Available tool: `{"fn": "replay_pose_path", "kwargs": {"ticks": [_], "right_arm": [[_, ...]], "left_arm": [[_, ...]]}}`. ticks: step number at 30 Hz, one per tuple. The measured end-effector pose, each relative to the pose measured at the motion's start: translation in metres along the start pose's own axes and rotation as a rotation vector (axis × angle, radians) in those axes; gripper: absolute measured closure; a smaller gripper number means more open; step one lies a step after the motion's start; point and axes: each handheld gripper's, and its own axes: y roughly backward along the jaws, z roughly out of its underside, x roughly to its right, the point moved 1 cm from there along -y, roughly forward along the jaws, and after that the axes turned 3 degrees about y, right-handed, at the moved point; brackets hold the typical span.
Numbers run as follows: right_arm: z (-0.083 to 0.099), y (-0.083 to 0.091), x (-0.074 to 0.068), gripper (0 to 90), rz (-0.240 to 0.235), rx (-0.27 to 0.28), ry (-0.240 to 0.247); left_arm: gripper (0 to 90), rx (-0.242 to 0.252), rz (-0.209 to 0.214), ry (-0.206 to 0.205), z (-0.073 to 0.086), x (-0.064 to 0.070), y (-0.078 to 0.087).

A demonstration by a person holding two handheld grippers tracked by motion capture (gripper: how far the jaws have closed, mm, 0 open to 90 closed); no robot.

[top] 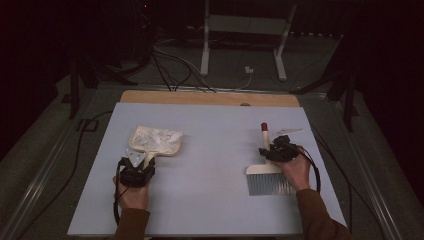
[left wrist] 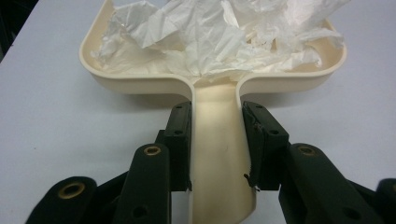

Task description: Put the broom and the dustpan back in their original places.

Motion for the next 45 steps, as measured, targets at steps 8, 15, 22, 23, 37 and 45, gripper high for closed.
{"fn": "replay_pose_path", "kwargs": {"ticks": [8,15,22,23,37,45], "right_arm": [[0.002,-0.006,0.003,59.5,0.042,-0.023,-0.008],[0.002,-0.007,0.008,59.9,0.073,-0.035,0.001],[0.004,-0.009,0.012,59.8,0.084,-0.044,-0.003],[0.004,-0.01,0.012,59.7,0.083,-0.045,-0.003],[0.005,-0.014,0.012,59.5,0.098,-0.054,-0.013],[0.006,-0.016,0.013,59.9,0.097,-0.055,-0.034]], "left_arm": [[66.4,-0.006,-0.009,0.009,0.001,0.004,-0.007],[66.4,-0.013,-0.028,0.019,0.003,0.006,-0.011],[66.4,-0.024,-0.047,0.036,0.005,0.007,-0.016],[66.4,-0.024,-0.049,0.04,0.005,0.007,-0.017],[66.3,-0.042,-0.056,0.049,0.007,0.012,-0.02],[66.1,-0.055,-0.064,0.05,0.007,0.014,-0.021]]}}
